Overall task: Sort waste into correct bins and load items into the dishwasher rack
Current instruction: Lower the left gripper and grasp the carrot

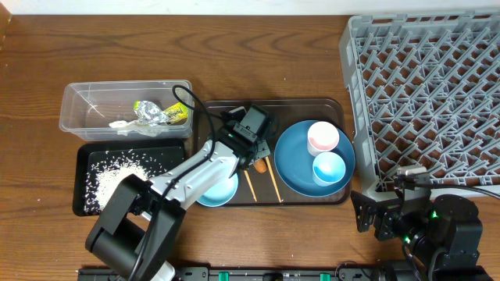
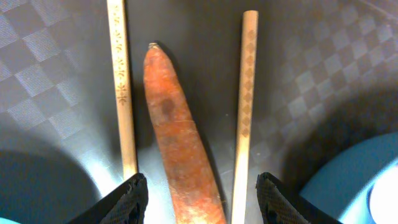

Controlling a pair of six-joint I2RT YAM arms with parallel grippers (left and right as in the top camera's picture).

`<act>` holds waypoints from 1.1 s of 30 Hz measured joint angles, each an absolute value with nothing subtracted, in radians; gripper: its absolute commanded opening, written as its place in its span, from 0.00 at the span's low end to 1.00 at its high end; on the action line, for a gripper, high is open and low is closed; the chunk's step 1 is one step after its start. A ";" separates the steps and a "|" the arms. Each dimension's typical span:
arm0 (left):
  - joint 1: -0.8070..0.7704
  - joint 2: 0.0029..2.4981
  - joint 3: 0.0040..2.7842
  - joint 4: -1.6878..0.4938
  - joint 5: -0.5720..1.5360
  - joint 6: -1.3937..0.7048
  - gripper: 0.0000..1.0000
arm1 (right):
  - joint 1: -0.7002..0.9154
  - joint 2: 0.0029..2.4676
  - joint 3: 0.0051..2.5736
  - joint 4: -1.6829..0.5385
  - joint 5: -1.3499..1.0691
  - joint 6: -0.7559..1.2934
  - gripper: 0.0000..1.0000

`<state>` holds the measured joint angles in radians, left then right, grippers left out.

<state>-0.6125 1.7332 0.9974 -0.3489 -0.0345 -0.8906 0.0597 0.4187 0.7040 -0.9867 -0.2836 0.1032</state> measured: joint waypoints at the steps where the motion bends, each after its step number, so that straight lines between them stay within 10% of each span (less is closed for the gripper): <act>1: -0.612 1.733 0.991 -0.344 -0.035 -0.891 0.59 | 0.060 0.419 0.704 -0.987 -0.284 0.103 0.99; 26: -0.612 1.772 0.962 -0.286 -0.045 -0.894 0.59 | 0.060 0.419 0.704 -0.987 -0.284 0.103 0.99; 33: -0.612 1.781 0.962 -0.279 -0.059 -0.895 0.45 | 0.060 0.419 0.704 -0.987 -0.284 0.103 0.99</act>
